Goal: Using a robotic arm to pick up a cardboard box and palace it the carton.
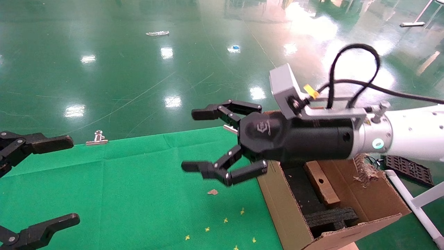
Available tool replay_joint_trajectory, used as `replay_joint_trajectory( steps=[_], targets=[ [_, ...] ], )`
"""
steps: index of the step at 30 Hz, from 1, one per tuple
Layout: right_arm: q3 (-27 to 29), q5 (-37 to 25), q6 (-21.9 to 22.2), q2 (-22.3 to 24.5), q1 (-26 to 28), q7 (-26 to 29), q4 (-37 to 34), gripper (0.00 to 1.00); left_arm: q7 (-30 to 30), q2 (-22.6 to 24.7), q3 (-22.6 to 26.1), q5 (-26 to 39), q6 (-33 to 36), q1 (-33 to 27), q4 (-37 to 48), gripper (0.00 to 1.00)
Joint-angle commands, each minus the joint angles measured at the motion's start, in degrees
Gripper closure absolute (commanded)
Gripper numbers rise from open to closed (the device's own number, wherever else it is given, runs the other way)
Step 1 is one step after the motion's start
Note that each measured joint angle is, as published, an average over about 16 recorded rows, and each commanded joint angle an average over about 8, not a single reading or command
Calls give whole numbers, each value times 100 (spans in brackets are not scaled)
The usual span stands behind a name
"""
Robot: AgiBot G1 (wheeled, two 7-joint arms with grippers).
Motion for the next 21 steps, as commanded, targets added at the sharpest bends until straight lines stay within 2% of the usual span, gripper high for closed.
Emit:
replay_joint_trajectory(
  steps=[1, 10, 21],
  targets=[
    [221, 93, -49, 10, -228, -66, 189, 0, 0, 0, 1, 0, 0, 0, 0, 0],
    [1002, 423, -223, 41, -1041, -292, 852, 0, 2, -1, 2, -2, -3, 0, 1, 0],
    [1005, 438, -228, 46, -1043, -289, 849, 0, 2, -2, 3, -4, -4, 1, 2, 0]
  ],
)
